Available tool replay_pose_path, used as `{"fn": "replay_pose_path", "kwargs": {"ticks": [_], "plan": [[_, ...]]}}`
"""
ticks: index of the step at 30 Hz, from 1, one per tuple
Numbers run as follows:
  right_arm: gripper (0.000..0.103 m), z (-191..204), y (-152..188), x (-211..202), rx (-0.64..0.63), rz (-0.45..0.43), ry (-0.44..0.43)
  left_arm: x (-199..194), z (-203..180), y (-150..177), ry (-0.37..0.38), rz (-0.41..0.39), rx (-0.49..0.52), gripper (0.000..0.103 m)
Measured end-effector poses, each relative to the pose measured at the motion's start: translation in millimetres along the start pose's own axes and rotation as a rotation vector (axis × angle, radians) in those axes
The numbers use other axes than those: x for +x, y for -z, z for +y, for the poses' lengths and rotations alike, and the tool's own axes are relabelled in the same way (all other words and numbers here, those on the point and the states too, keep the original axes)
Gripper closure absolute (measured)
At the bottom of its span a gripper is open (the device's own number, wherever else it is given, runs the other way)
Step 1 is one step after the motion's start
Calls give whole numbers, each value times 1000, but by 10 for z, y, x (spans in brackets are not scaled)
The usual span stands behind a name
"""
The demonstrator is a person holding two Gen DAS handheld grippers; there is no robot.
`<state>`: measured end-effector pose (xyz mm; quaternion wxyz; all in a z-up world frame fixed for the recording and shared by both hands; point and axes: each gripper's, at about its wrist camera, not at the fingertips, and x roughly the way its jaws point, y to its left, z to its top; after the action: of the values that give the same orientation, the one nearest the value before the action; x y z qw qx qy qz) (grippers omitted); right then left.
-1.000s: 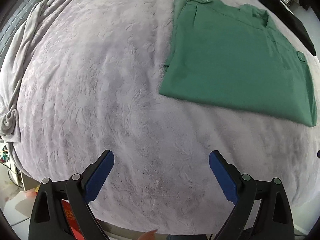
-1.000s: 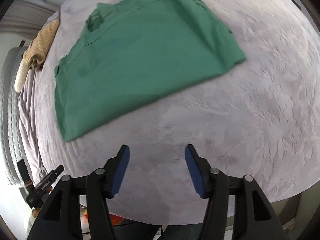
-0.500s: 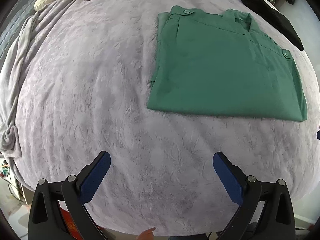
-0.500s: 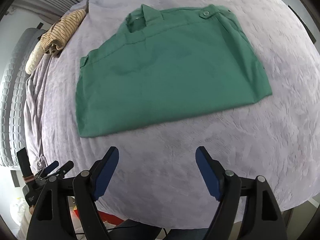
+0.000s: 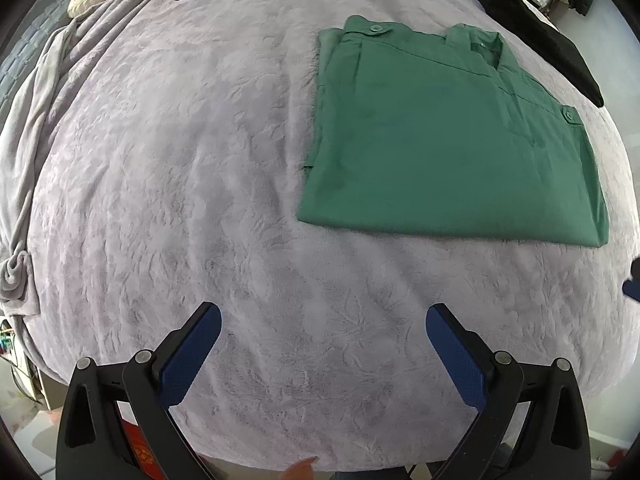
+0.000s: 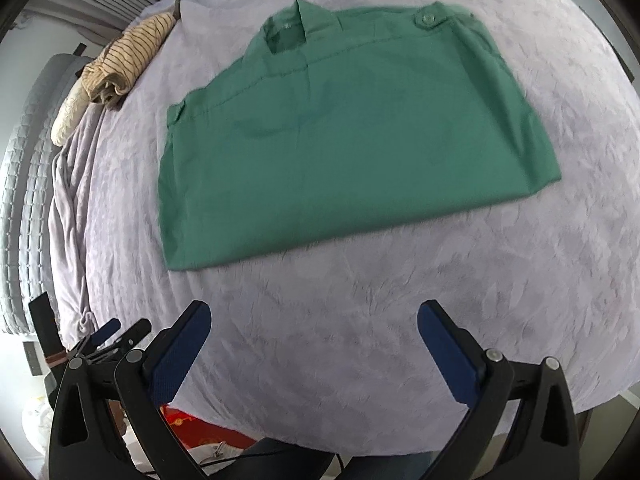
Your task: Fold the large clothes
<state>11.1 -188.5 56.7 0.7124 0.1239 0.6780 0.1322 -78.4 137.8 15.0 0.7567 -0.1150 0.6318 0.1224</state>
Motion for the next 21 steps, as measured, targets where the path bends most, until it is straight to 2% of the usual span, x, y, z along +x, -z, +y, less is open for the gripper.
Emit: {"fn": "replay_pose_path", "kwargs": {"ticks": [21], "plan": [[0, 68, 198, 315, 60, 123, 18, 230, 127, -48, 42, 51, -22, 0]]}}
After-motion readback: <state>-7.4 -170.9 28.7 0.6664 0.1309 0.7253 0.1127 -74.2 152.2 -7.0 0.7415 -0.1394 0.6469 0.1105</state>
